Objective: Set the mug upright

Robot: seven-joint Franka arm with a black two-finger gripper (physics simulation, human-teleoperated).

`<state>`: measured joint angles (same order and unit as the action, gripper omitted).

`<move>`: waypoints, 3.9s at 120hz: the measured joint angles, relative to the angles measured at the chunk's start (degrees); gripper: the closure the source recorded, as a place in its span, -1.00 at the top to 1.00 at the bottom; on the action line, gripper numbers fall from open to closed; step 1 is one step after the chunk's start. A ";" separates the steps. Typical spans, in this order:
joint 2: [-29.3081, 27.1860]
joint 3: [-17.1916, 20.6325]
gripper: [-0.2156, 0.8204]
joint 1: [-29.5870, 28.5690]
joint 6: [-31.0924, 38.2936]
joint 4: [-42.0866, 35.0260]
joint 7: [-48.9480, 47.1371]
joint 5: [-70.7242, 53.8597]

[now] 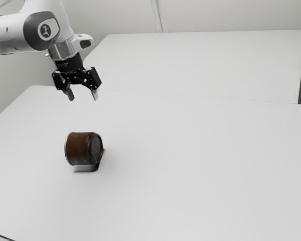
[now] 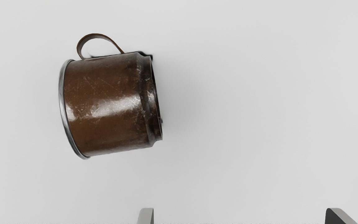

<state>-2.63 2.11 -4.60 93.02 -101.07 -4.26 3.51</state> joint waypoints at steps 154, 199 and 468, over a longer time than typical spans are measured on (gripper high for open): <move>14.07 -0.15 0.58 -28.23 14.50 -14.82 45.17 37.85; 17.22 -0.09 0.54 -29.59 4.50 -14.93 54.39 48.60; -5.41 37.86 -0.92 -28.96 40.74 -35.97 27.51 -2.17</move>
<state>-8.04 39.97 -33.56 133.76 -137.05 23.25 1.35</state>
